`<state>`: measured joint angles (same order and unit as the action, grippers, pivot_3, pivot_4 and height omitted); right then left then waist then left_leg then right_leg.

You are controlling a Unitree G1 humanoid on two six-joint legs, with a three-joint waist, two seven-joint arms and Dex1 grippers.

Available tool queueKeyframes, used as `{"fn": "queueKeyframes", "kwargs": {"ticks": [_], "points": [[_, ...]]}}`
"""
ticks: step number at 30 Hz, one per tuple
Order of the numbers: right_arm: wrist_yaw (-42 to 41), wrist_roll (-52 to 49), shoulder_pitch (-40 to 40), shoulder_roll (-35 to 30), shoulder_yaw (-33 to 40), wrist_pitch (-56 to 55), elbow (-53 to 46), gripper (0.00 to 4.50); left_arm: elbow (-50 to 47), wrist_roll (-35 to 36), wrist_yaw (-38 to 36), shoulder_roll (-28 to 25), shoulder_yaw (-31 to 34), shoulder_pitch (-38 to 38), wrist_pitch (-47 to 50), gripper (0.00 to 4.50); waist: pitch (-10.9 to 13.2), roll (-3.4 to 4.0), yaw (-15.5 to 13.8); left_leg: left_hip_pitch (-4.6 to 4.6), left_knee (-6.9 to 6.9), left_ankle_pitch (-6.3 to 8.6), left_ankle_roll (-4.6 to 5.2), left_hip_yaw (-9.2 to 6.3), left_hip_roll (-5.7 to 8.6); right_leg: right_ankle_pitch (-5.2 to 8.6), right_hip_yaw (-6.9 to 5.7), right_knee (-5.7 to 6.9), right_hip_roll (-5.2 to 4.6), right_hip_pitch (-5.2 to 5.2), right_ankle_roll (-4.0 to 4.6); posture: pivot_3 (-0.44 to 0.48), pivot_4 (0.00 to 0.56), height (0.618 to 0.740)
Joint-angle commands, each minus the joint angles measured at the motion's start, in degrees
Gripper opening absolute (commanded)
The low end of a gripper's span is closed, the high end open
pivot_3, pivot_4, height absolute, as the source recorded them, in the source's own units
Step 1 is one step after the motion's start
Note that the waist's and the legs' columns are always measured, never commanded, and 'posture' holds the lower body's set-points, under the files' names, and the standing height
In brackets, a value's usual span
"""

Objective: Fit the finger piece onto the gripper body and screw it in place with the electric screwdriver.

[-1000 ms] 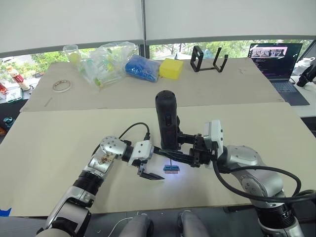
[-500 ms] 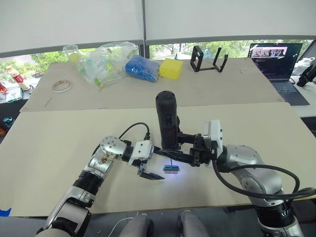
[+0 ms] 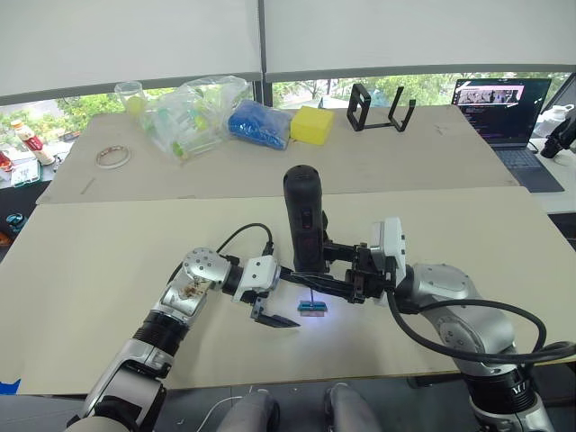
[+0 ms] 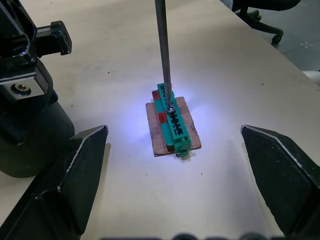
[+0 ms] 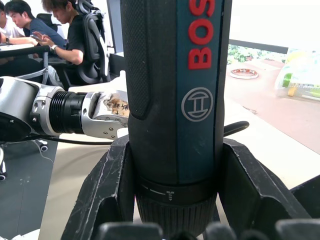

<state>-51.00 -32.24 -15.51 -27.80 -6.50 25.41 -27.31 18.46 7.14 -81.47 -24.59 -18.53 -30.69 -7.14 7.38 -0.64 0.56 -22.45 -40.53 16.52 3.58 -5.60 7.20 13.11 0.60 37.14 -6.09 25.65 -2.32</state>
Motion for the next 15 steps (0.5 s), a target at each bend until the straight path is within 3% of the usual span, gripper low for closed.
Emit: {"fn": "queueKeyframes", "kwargs": {"ticks": [1,15], "points": [[-0.1,-0.8,-1.9,0.6,0.5,-1.9,-2.0,1.91,-1.2,1.1,0.3,0.0,0.4,-0.7,0.3,4.50,0.0,0.00,0.0,0.00,0.00,0.00,0.00,0.00,0.00,0.00,0.00,0.00,0.00,0.00,0.00,0.000,0.150,0.740],[-0.2,-0.9,-1.2,0.3,0.1,-1.4,-2.3,1.91,-1.1,0.9,0.5,0.0,0.5,-0.7,0.1,4.50,0.0,0.00,0.0,0.00,0.00,0.00,0.00,0.00,0.00,0.00,0.00,0.00,0.00,0.00,0.00,0.000,0.150,0.740]]}}
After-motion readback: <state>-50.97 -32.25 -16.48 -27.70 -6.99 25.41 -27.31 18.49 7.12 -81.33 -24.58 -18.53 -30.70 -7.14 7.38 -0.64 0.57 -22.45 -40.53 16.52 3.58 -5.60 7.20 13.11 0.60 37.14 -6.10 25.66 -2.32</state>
